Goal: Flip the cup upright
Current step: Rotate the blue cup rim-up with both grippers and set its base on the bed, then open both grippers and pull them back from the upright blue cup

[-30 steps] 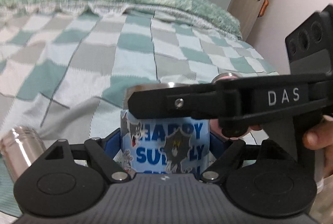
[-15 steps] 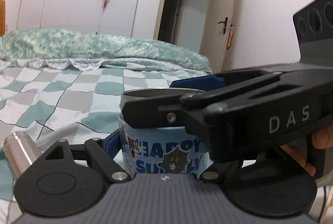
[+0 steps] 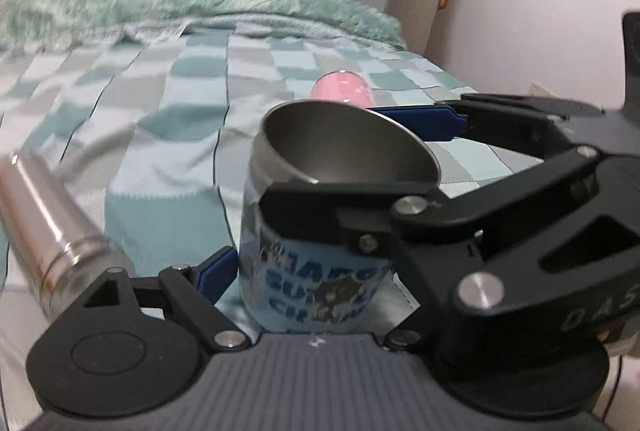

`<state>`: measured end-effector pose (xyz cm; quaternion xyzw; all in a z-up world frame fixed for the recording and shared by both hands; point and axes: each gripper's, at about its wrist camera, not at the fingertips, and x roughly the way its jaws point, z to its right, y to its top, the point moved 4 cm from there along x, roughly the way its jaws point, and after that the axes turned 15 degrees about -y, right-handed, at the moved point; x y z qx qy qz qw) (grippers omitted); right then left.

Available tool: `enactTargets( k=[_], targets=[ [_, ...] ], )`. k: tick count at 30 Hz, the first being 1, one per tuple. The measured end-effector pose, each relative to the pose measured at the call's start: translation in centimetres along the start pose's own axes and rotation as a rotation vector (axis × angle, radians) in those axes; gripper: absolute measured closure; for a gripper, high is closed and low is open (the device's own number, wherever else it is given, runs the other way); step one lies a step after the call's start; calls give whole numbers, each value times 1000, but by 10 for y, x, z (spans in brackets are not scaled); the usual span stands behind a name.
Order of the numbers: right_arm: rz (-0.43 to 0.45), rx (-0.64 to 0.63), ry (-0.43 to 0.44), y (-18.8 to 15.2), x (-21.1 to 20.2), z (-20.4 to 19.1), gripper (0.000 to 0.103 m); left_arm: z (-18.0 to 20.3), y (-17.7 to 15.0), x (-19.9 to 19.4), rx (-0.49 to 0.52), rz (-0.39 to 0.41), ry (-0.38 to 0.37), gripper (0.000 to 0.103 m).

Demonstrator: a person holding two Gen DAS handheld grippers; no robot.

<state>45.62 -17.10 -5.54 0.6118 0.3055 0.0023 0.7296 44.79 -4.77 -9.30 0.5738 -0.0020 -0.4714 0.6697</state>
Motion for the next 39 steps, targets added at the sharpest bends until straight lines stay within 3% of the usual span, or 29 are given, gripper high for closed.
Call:
enactTargets(
  k=[2,5,7,16,19,24,31,35,39],
  targets=[
    [-7,-9,-2,0,0,-1,23,0,-3,-3,-34,-5,29,10],
    [-26,-28,-7,4,1,-4,23,6,-7,-6,-13,30,45,19],
    [-45,-21,-13,6,3,-4,23,9,-8,-6,2,40,55,19],
    [-80,-16,-26,9,-1,-5,22,12,-5,-5,-26,24,89,13],
    [-101,16,-40,9,-4,-2,9,13,-2,-12,-40,46,116,12],
    [-85,70,-43,11,-23,5,8,26,-2,-38,-22,93,145,0],
    [-13,95,-123,18,-74,6,1,35,-12,-94,-7,179,304,0],
    [6,134,-219,16,-107,8,1,41,-18,-131,-20,269,366,0],
    [13,174,-263,7,-133,9,0,52,-21,-155,1,304,405,0]
  ],
)
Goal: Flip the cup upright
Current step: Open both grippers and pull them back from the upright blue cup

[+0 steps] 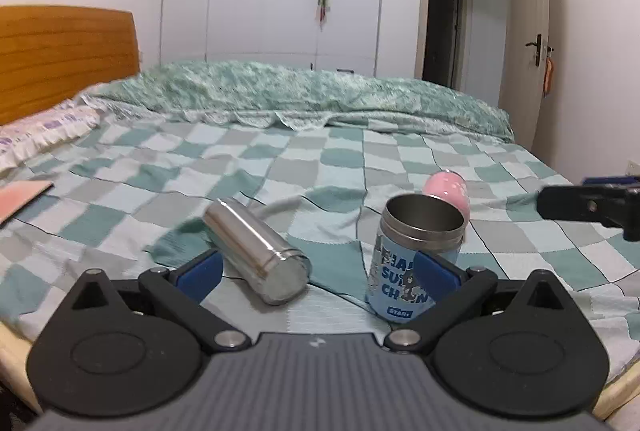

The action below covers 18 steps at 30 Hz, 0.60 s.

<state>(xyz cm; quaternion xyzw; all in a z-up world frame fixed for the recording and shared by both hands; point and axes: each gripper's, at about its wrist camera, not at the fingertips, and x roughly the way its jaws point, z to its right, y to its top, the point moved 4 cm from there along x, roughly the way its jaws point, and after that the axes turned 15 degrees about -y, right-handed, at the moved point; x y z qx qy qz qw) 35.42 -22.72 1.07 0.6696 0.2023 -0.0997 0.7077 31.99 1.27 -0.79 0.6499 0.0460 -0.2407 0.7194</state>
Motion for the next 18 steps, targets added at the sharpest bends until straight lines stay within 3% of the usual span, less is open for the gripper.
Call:
enactTargets(
  k=[12,18],
  targets=[
    [19,50,1,-23,-40,8,0,12,-4,-51,2,58,21,0],
    [47,63,-6,-39,-79,3,0,19,-11,-93,-5,95,33,0]
  ],
)
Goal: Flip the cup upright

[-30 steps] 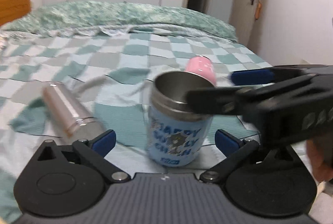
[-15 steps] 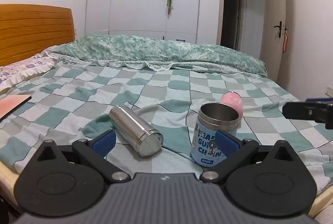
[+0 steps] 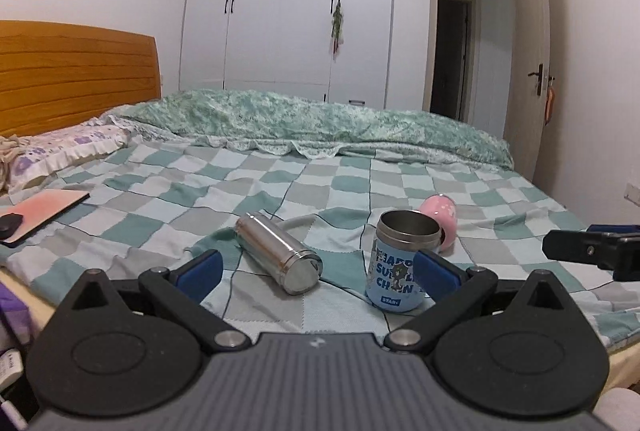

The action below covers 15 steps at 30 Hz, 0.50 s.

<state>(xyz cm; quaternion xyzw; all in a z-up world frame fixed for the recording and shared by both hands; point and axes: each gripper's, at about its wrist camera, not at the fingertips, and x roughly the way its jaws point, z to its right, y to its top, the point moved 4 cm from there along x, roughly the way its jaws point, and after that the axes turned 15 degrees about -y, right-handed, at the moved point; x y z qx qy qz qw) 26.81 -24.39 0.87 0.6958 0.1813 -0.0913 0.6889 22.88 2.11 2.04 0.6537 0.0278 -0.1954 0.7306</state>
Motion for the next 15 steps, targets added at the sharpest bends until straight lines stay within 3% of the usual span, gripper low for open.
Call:
enactTargets(
  k=[8,15],
  targets=[
    [46,2,13,-30,-60,-6,0,10,-17,-66,-17,27,30,0],
    [76,-9,-16,-55,-96,-7,0,25,-38,-106,-27,75,-7,0]
  ],
)
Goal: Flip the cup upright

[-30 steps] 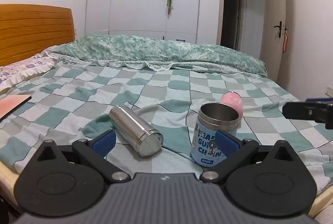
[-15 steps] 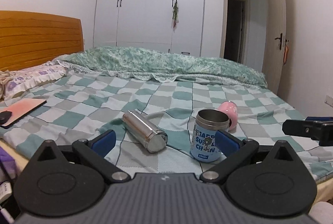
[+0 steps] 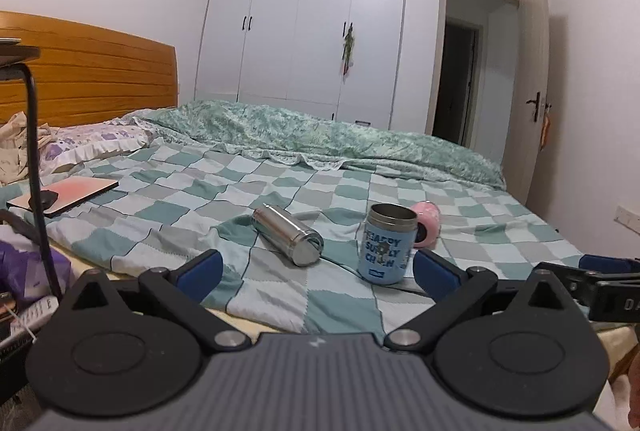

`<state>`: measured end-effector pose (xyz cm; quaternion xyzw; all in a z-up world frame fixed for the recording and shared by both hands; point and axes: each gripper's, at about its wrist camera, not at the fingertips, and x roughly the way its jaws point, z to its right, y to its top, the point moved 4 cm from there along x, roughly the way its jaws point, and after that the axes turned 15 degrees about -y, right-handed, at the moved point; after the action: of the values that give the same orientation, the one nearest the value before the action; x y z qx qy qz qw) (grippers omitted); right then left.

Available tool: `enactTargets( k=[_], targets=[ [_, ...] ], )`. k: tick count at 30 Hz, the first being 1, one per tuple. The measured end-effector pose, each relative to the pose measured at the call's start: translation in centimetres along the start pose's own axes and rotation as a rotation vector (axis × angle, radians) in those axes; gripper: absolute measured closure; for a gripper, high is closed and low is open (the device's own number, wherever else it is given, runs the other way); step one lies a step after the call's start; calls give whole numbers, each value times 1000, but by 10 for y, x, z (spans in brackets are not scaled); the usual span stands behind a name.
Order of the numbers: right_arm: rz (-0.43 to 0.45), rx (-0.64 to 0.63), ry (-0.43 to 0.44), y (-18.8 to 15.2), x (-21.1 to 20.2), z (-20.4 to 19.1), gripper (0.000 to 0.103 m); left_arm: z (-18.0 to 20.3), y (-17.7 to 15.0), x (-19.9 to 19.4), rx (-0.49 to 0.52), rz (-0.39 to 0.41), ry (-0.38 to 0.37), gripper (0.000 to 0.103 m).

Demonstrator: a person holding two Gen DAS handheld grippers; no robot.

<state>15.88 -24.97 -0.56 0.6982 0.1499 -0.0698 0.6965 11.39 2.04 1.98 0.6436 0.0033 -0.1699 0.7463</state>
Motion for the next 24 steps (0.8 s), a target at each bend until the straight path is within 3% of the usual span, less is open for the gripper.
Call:
enactTargets(
  k=[7,12,15,24],
  targets=[
    [46,-18,4,-19,-38,-3,0,12,-14,-40,110,42,10,0],
    [75,-31,55,-25,-56,-7,0,13,-31,-74,73,103,55,0],
    [76,-30,78,-29,-68,-10,0,22,-33,-79,83,110,22,0],
    [114,-55,33,-37,-100,-9,0,38,-39,-101,100,105,27,0]
  ],
)
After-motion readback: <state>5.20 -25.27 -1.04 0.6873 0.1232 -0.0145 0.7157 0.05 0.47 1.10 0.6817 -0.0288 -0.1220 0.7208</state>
